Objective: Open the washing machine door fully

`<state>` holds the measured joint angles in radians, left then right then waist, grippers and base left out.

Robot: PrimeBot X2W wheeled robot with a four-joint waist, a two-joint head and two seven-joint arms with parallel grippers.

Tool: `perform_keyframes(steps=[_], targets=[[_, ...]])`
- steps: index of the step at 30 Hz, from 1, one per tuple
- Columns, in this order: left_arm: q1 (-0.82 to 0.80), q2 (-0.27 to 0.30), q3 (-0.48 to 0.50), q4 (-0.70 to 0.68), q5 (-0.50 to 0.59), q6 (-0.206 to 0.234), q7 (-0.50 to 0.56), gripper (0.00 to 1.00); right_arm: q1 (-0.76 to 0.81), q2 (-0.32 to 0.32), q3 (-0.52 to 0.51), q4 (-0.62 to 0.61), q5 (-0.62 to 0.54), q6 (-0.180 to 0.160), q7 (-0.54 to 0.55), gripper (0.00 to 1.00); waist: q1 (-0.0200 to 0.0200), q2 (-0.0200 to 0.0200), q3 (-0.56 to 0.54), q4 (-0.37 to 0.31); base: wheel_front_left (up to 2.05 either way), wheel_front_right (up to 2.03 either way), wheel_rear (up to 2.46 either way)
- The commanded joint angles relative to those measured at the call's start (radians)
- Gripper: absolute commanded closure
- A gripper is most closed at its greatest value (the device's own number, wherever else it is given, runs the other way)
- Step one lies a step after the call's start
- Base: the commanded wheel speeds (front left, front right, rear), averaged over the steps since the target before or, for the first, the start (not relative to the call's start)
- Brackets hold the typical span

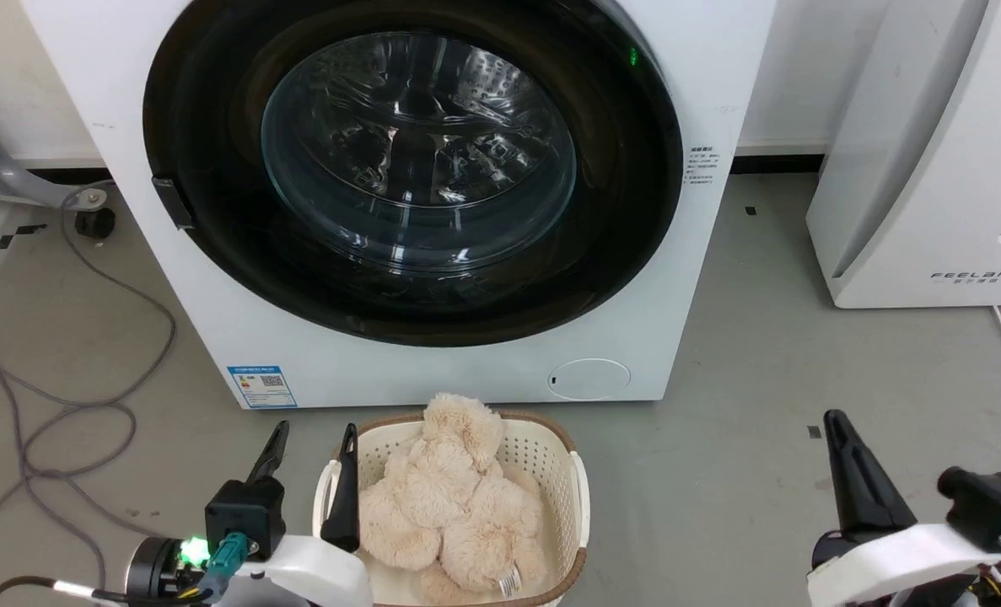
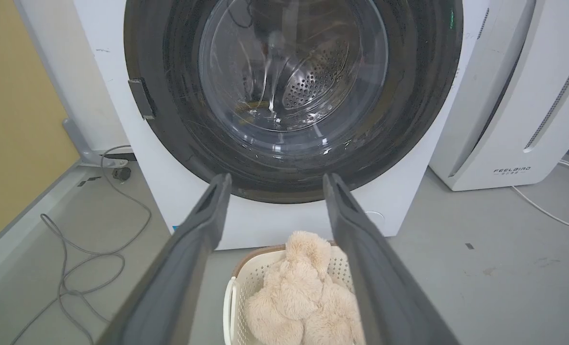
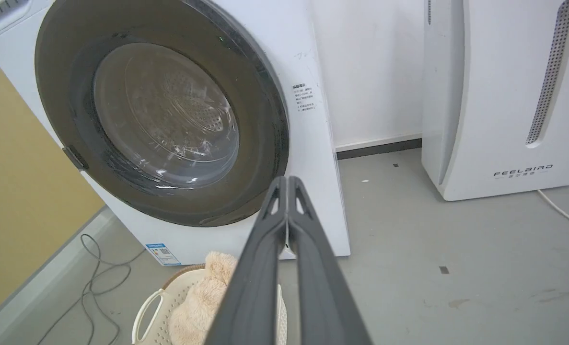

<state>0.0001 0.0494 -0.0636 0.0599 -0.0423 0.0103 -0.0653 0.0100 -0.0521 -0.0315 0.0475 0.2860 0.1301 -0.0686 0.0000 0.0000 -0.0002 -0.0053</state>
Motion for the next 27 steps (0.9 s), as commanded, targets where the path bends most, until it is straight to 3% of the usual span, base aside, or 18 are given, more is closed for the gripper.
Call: perform_keyframes(steps=[1,2,13,27], targets=[[-0.018,0.002,-0.007,0.005,-0.007,0.005,-0.013,0.0,-0.028,0.001,-0.006,0.006,0.056,0.0,-0.011,1.0,0.0,0.0,0.002,0.0,0.0,0.0,0.0],[-0.024,0.002,-0.012,0.005,-0.009,0.006,-0.02,0.0,-0.049,0.001,-0.01,0.015,0.133,0.0,-0.017,1.0,0.0,0.0,0.009,0.0,0.0,0.0,0.0],[-0.051,0.004,-0.02,0.005,-0.016,0.01,-0.043,0.0,-0.202,-0.004,-0.053,0.107,0.39,0.0,0.009,1.0,0.0,0.0,0.043,-0.002,0.0,0.0,0.0],[-0.109,0.006,-0.038,-0.008,-0.017,0.007,-0.072,0.0,-0.535,-0.072,-0.068,0.356,0.665,0.0,0.07,1.0,0.0,0.0,0.116,0.018,0.0,0.0,0.0]])
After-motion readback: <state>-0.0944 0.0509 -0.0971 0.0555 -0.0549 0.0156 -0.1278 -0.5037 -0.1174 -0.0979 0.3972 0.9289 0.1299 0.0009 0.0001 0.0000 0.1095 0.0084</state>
